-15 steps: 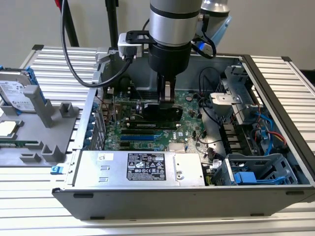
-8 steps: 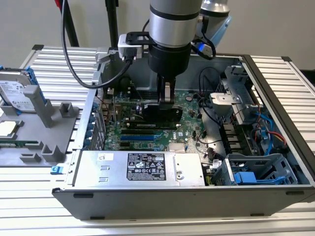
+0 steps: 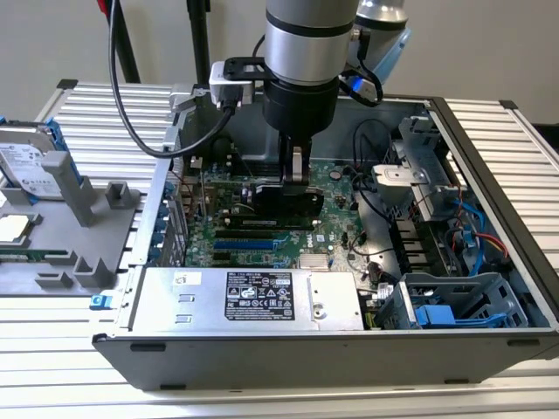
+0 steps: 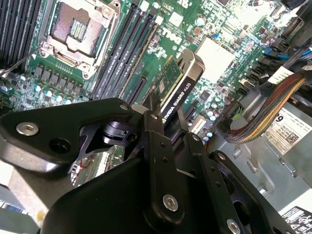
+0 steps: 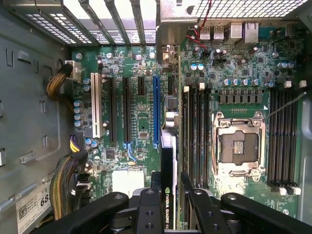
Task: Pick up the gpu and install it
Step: 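Insert the gpu into the slot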
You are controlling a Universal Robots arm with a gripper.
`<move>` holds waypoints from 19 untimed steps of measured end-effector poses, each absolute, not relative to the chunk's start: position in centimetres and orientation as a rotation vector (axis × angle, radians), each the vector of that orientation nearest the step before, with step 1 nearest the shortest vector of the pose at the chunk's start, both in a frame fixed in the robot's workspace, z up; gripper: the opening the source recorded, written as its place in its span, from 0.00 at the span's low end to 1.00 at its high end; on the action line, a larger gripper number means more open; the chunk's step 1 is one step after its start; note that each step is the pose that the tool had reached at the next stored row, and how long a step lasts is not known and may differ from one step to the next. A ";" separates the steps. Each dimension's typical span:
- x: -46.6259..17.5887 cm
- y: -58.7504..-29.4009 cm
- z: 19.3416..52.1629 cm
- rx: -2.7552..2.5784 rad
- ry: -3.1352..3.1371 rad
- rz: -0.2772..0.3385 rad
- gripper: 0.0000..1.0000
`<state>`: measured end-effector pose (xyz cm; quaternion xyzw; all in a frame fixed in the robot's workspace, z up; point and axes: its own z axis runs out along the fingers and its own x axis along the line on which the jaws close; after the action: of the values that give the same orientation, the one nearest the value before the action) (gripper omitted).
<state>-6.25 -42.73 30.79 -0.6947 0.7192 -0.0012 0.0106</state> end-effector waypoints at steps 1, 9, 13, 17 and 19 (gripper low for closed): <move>-6.2 -42.7 30.8 -2.168 2.244 -0.004 0.00; -6.2 -42.7 30.8 -2.168 2.244 -0.004 0.00; -6.2 -42.7 30.6 -2.168 2.244 -0.004 0.00; -6.2 -42.7 30.5 -2.168 2.244 -0.004 0.00; -6.2 -42.7 30.4 -2.168 2.244 -0.004 0.00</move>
<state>-6.25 -42.73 30.41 -0.6947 0.7192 -0.0012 0.0106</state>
